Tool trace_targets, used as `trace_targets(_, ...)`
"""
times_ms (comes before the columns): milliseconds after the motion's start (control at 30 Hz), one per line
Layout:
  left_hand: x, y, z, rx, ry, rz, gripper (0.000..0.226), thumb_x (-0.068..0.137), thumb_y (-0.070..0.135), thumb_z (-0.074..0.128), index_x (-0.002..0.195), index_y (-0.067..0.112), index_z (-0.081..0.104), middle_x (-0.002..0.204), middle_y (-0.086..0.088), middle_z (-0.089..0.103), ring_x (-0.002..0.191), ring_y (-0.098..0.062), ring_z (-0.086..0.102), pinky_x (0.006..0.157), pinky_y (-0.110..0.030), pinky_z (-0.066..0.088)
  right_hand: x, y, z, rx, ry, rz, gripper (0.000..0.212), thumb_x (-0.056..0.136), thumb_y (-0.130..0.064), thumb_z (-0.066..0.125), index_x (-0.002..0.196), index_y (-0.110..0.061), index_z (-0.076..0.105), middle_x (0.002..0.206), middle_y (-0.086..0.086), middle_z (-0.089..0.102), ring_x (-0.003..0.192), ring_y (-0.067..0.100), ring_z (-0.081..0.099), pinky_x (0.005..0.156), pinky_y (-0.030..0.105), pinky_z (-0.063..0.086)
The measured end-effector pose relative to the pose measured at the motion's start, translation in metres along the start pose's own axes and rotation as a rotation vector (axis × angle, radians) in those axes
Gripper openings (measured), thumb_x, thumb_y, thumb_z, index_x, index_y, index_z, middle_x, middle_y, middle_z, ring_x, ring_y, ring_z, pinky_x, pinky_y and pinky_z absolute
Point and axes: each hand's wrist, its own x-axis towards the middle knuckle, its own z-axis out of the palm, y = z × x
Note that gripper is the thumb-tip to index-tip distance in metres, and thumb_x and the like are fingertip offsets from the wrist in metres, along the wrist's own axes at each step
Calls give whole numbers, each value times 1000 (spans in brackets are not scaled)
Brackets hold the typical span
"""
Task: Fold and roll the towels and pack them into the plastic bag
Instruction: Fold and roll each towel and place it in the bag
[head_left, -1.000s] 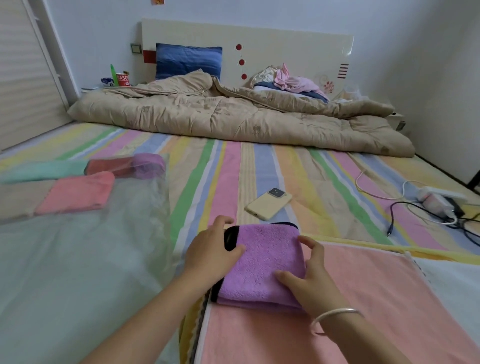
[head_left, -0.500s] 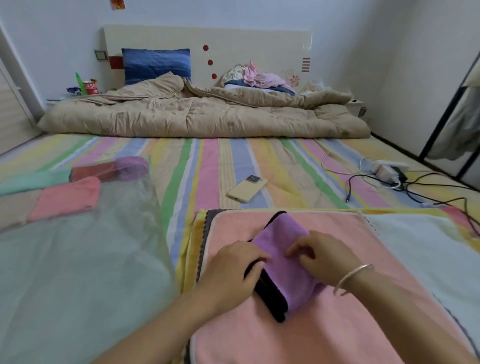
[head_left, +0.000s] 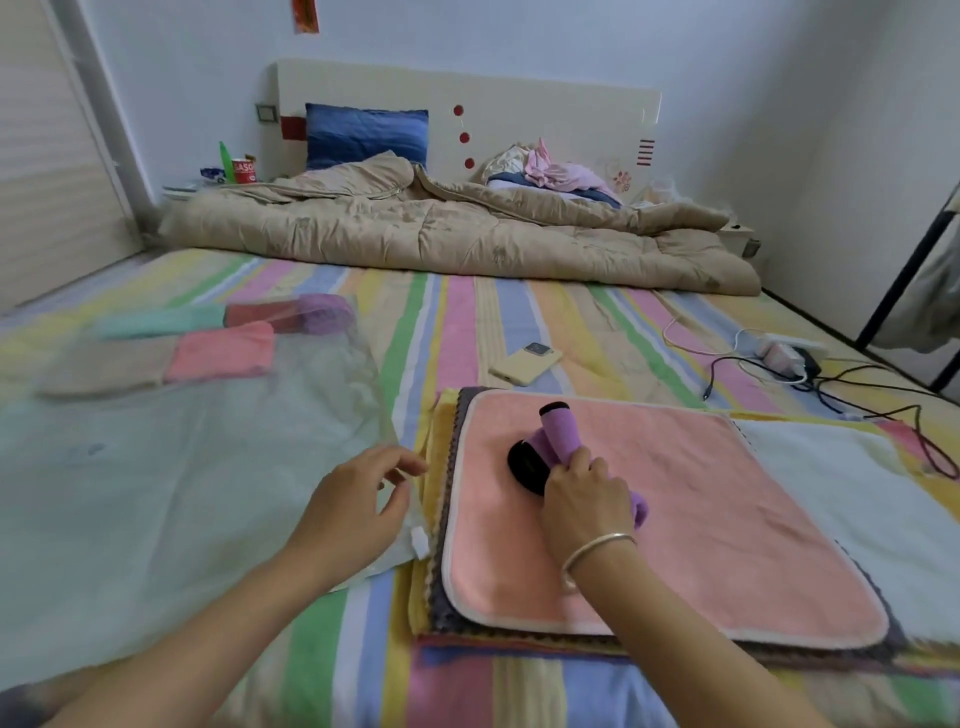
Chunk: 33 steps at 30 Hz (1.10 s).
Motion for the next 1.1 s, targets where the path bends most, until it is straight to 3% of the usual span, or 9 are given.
trace_targets(100, -28, -31, -42, 258, -134, -5, 17, 79, 49, 56, 96, 44, 59, 100, 27, 60, 93, 4, 57, 82, -29, 50, -4, 5, -34, 192, -32, -26, 27, 92, -17, 42, 113, -12, 58, 112, 7, 52, 97, 28, 55, 65, 33, 42)
trace_targets(233, -55, -67, -84, 556, -367, -110, 71, 57, 78, 48, 118, 42, 58, 132, 16, 51, 123, -10, 49, 101, -30, 37, -31, -24, -73, 562, 89, -202, 18, 89, -35, 51, 89, -20, 59, 89, 2, 54, 74, 27, 55, 58, 32, 35)
trace_targets(333, -72, -85, -101, 634, -391, -132, 75, 64, 67, 61, 132, 37, 48, 140, 12, 42, 131, -11, 40, 105, -28, 31, -53, -57, -87, 1014, -50, -294, 19, 81, -26, 60, 67, -16, 53, 59, -2, 49, 57, 18, 45, 57, 34, 39)
trace_targets(433, -82, -94, -115, 576, -280, -134, 58, 73, 48, 71, 126, 34, 52, 131, 15, 48, 123, -8, 45, 99, -26, 38, -61, -74, -93, 1208, -91, -335, 21, 78, -20, 63, 65, -8, 52, 51, -4, 42, 52, 11, 38, 54, 32, 36)
trace_targets(567, -83, -91, -136, 381, -127, -176, 13, 80, 39, 71, 88, 42, 62, 92, 23, 65, 86, 4, 60, 75, -28, 51, -69, -84, -108, 1123, 156, -485, 17, 76, -36, 54, 70, -21, 55, 63, -7, 47, 54, 11, 44, 53, 31, 38)
trace_targets(667, -75, -90, -149, 156, 38, -251, 12, 81, 30, 76, 73, 36, 69, 74, 17, 70, 71, -2, 64, 65, -24, 49, -79, -101, -113, 791, 363, -715, 24, 76, -41, 56, 96, -29, 64, 80, -6, 52, 62, 17, 53, 46, 32, 42)
trace_targets(867, -62, -77, -159, -111, 233, -282, 8, 79, 24, 79, 72, 25, 75, 70, 10, 71, 64, -1, 60, 59, -8, 42, -87, -142, -82, 353, 135, -922, 36, 68, -42, 39, 84, -21, 63, 80, 1, 54, 67, 24, 58, 42, 29, 30)
trace_targets(967, -63, -68, -160, -98, 214, -238, 7, 78, 25, 79, 72, 26, 75, 71, 12, 71, 67, -2, 62, 59, -8, 41, -81, -158, -95, 426, -103, -768, 28, 83, -40, 43, 91, -15, 53, 82, 3, 54, 75, 29, 56, 58, 33, 39)
trace_targets(1100, -63, -59, -162, -25, 195, -191, 7, 77, 27, 79, 71, 26, 75, 76, 12, 70, 73, -6, 64, 61, -13, 39, -60, -197, -137, 971, -565, -430, 26, 87, -35, 51, 72, -15, 59, 65, 2, 56, 62, 22, 52, 59, 27, 43)
